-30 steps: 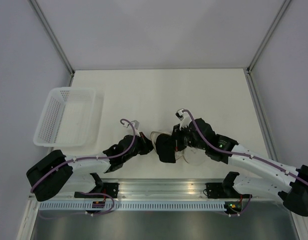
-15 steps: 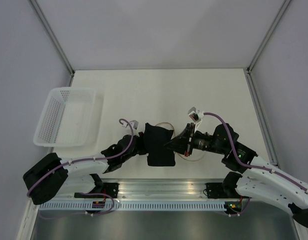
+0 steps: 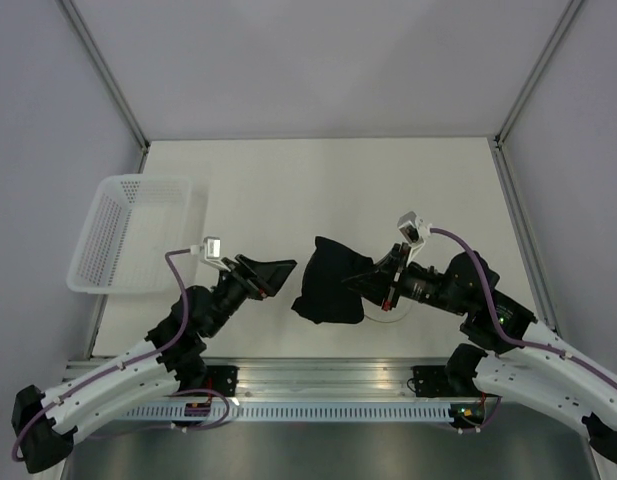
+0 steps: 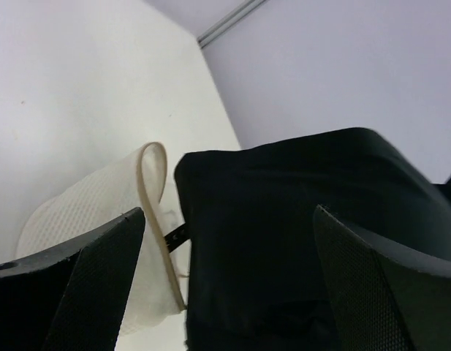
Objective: Unzip the laundry bag and remove the bra
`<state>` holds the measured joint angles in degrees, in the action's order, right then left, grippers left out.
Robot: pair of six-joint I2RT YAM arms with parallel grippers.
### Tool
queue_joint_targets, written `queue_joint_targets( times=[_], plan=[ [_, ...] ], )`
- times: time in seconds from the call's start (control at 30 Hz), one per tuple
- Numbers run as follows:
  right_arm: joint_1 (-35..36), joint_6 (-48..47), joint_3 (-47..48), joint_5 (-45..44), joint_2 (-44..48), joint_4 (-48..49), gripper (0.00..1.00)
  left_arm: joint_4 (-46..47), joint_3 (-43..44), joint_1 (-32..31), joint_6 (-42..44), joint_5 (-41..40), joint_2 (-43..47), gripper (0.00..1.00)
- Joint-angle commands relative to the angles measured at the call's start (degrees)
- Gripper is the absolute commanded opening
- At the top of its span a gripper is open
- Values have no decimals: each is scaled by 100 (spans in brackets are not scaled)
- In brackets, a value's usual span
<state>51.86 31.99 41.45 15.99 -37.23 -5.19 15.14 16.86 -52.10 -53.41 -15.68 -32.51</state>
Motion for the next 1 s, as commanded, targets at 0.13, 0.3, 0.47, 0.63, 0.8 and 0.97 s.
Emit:
queue_joint_targets(
  times=[0.13, 0.3, 0.47, 0.63, 0.8, 0.97],
  plan=[
    [-9, 141, 127, 299, -196, 666, 0, 927, -227, -2, 164, 854, 63, 100],
    [-9, 273, 56, 467, -346, 862, 0, 2167, -341, 33, -90, 1681, -475, 100],
    [-18, 378, -41, 519, -390, 976, 1, 3915, -824, 77, -775, 2192, -808, 100],
    [-18, 352, -50, 484, -320, 915, 0, 5112, -1220, 112, -1277, 2122, -941, 100],
    [-18, 256, 12, 458, -267, 775, 0, 5859, -1335, 121, -1654, 2113, -1213, 100],
    [-18, 115, 117, 317, -83, 555, 0, 5957, -1308, 138, -1848, 2122, -1284, 100]
  ],
)
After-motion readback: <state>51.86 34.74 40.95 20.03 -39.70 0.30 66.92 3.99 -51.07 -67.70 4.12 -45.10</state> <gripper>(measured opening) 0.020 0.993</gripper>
